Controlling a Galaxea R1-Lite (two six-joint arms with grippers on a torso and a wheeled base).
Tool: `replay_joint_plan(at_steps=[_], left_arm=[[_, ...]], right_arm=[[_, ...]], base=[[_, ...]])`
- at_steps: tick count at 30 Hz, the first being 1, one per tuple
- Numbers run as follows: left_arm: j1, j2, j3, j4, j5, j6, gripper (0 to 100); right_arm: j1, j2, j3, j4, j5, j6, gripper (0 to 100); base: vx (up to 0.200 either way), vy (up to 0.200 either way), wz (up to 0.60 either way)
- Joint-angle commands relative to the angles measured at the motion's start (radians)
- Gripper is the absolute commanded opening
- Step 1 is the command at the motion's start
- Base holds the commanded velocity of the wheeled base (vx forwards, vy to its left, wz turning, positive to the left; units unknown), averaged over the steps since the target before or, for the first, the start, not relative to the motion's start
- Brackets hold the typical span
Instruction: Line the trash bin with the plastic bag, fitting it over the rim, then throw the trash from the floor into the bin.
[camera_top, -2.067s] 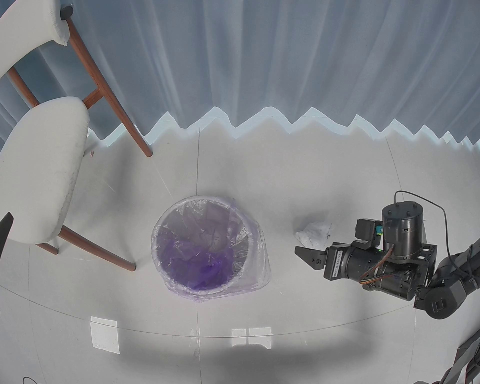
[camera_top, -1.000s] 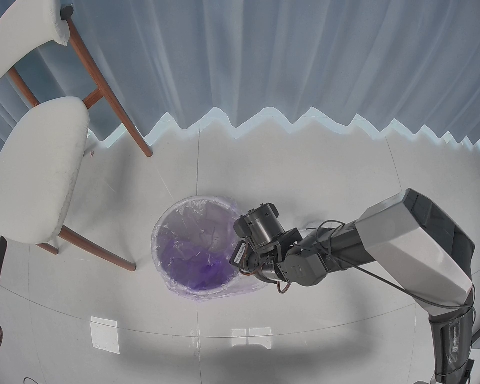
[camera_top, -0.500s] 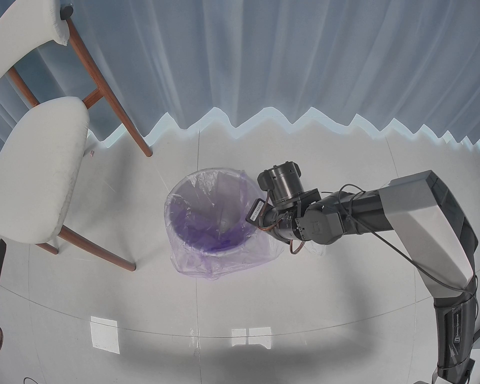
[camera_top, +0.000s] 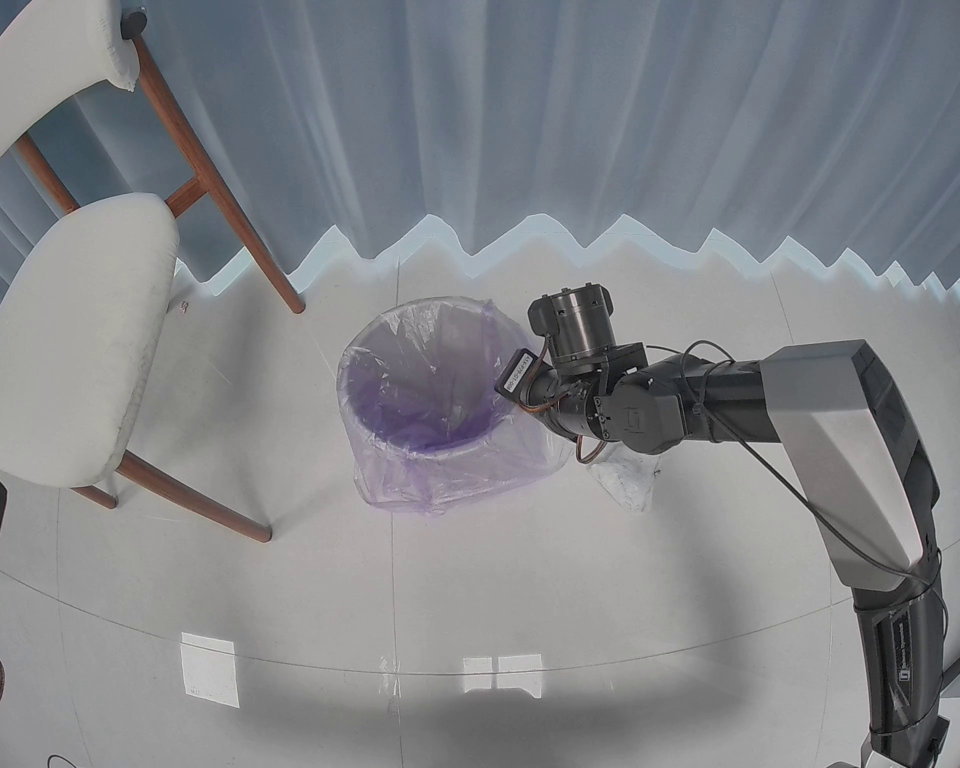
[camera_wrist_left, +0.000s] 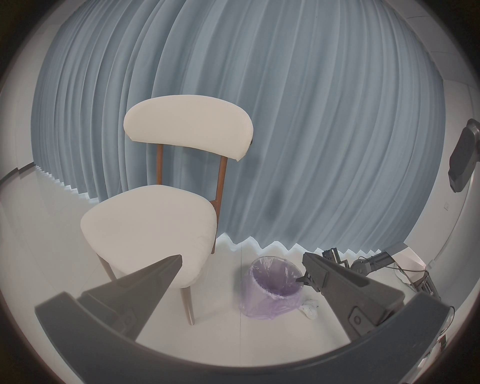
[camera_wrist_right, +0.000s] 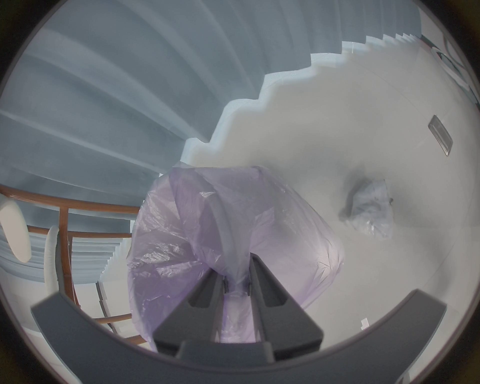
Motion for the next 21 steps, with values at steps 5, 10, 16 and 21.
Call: replay_joint_plan(at_steps=[5,10,16,21], left_arm=[[-0.001,0.001,0.005,-0.001,-0.002,-0.001,100],[-0.001,0.001,0.003,-0.001,-0.005,-0.001,100],[-0.001,0.000,0.001,-0.001,-0.005,-0.001,100],[-0.001,0.000,0.001,-0.001,-0.005,-0.001,100]], right_arm=[[-0.014,0.002,0.045,-0.040,-0.005,-0.031,0],[-0.014,-0.001,0.174,-0.115,-0.008,-0.033,0],[-0.016,-0.040,0.221,-0.195,-0.026,-0.033,100],[-0.005,-0.201,0.333,-0.195,-0.011,-0.064,100]], base=[[0.000,0.000,0.00],[0.000,0.000,0.00],[0.000,0.000,0.00],[0.000,0.000,0.00]])
